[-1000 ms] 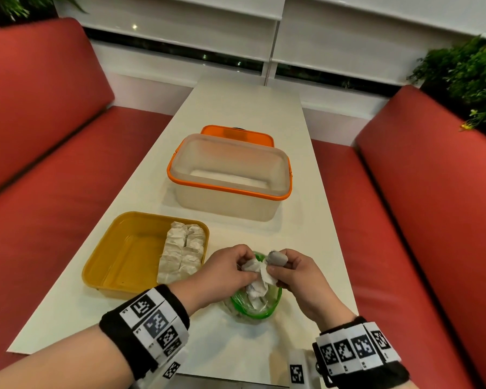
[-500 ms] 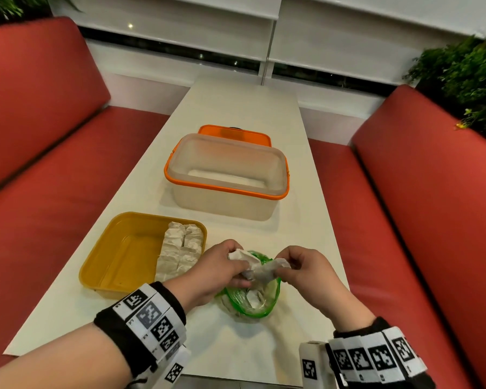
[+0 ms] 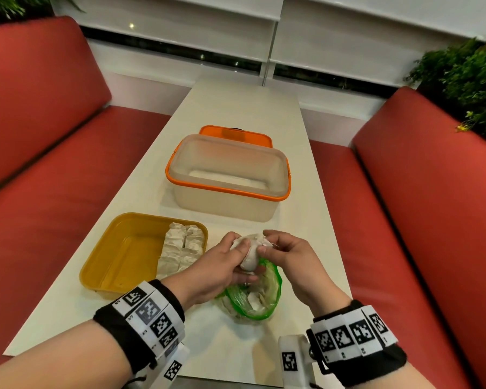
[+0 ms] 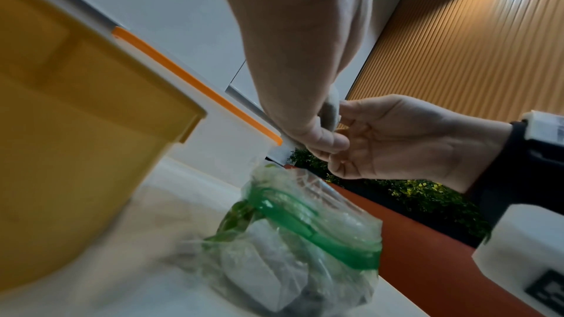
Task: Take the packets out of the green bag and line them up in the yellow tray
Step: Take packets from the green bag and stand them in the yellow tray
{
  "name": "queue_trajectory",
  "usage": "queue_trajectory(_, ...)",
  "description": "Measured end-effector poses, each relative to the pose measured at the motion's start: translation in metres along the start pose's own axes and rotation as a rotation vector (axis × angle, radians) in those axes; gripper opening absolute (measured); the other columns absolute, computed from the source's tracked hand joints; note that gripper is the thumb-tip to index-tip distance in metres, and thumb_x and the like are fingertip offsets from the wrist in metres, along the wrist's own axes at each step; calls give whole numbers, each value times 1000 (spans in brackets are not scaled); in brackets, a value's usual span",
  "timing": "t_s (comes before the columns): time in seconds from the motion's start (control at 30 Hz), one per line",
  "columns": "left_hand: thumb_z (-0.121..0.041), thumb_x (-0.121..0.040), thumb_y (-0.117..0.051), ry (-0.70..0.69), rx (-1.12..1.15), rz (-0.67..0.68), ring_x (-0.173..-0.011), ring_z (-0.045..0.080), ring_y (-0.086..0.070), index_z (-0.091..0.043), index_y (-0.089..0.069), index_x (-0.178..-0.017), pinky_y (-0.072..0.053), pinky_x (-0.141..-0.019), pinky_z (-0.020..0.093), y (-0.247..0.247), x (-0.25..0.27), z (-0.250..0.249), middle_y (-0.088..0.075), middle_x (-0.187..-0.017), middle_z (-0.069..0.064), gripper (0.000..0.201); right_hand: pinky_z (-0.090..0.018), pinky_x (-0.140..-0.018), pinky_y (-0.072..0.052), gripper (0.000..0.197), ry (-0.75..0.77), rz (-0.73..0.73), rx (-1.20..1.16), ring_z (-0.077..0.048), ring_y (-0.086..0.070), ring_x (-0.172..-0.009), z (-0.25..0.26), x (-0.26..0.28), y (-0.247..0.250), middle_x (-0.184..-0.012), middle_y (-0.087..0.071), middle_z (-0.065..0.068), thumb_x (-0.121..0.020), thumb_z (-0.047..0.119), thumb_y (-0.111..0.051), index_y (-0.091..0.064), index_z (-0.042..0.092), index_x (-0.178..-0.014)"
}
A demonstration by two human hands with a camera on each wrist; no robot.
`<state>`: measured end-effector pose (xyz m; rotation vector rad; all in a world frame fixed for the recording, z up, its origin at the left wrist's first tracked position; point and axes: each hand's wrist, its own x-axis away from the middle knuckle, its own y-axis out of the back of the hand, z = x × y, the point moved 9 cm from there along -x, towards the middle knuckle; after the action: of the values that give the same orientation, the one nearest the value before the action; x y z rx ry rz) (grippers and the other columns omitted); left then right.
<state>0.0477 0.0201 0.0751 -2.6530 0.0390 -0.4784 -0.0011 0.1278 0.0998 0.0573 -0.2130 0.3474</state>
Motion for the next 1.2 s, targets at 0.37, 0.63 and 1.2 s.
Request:
queue_trajectory(0.37, -47, -83, -52, 93, 166, 226, -98, 31, -63, -9, -54, -123, -54, -84, 44, -12, 12, -5, -62, -107, 17, 54, -19, -59, -48, 12, 76, 126, 101, -7, -59, -60, 28, 0, -20, -66, -64, -1, -82, -6, -64, -66, 5, -77)
queue_trajectory(0.63, 3, -90, -52, 73, -26, 104, -61, 19, -63, -10, -40, -119, -47, -46, 22, 14, 17, -10, -62, -73, 8, 34, -7, -68, -39, 15, 290, 35, 560, -4, -54, -79, 44, 7, -36, -93, -59, 4, -77, 11, -74, -64, 23, -78)
queue_trajectory(1.2, -29, -96, -46, -1, 18, -97, -63, 15, -58, -14, -54, -116, -46, -48, 22, 105, 69, -28, -62, -82, 7, 26, -24, -62, -40, 8, 401, 217, 835, -10, -50, -66, 56, 9, -134, -71, -59, 4, -87, 17, -61, -58, 21, -81)
